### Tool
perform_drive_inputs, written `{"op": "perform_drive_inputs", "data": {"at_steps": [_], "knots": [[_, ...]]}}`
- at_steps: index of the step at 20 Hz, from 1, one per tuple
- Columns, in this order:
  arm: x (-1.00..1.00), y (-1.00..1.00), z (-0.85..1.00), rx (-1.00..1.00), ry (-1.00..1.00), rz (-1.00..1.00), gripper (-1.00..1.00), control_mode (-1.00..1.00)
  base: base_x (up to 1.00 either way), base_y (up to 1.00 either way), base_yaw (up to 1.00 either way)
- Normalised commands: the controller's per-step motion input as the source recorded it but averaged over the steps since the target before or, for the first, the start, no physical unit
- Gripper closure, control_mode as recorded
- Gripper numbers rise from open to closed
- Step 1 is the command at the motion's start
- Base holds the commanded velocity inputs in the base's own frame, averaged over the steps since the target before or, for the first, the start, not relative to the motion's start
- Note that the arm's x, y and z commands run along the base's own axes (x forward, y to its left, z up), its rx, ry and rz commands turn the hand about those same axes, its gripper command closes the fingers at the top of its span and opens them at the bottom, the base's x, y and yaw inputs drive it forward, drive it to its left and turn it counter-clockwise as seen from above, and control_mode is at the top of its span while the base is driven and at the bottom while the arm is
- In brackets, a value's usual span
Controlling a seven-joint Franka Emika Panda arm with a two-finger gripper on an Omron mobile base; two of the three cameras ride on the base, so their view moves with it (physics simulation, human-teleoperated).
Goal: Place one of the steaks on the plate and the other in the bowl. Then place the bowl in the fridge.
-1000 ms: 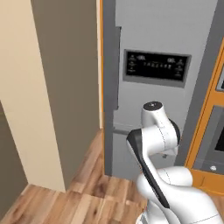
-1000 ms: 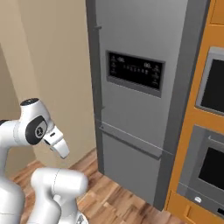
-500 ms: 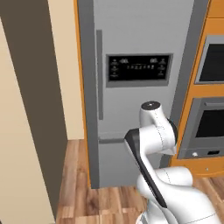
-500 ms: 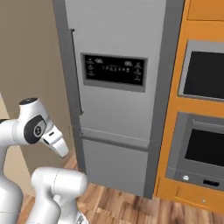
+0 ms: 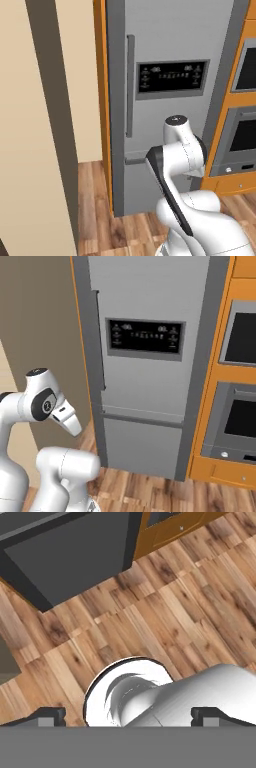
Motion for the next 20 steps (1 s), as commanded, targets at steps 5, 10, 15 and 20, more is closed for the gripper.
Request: {"op": "perform_drive_inputs", "data": {"at_steps": [5, 10, 15, 20], "knots": [[0.00, 0.00, 0.00, 0.00, 0.00, 0.00, -1.00, 1.00, 0.37, -0.09, 0.13], [0.00, 0.00, 0.00, 0.00, 0.00, 0.00, -1.00, 1.00, 0.29, -0.10, -0.07], [0.00, 0.00, 0.00, 0.00, 0.00, 0.00, -1.00, 1.00, 0.20, 0.08, 0.00], [0.00, 0.00, 0.00, 0.00, 0.00, 0.00, -1.00, 1.00, 0.59, 0.15, 0.00]]}}
